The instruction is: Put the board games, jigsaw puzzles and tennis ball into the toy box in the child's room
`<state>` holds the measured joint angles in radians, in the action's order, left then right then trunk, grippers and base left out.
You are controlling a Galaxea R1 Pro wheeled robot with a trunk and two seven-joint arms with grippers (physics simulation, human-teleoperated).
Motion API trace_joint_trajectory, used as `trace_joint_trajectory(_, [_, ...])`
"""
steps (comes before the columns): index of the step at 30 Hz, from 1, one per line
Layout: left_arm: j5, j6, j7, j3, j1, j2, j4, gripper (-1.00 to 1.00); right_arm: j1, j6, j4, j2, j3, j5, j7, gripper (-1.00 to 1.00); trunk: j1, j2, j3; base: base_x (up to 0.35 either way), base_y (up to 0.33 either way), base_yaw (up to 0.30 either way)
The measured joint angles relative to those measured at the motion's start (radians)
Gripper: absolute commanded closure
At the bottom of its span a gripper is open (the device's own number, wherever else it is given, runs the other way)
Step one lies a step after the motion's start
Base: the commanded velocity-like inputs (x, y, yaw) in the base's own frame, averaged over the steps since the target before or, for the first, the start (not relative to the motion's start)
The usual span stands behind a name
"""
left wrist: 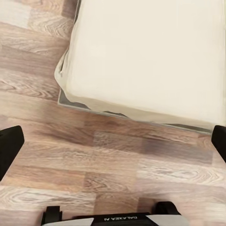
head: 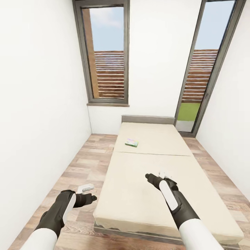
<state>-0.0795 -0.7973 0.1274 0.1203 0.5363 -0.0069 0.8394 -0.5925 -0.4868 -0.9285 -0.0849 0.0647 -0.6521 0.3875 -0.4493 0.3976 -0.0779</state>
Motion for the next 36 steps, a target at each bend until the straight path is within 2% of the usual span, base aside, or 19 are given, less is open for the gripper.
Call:
trace_joint_trajectory(23, [-0.001,0.000,0.000,0.000,0.000,0.000,0.000,-1.00,0.000,0.001,0.001,0.000,-0.001,0.001,0.000,-1.00,0.000,0.000,-0.005,0.000,0.038,-0.272])
trace_joint_trajectory(36, [0.000,0.000,0.000,0.000,0.000,0.000,0.000,-1.00,0.000,0.002,0.000,-0.001,0.000,0.004,0.000,-1.00,0.000,0.000,0.005,0.030,0.099,-0.240])
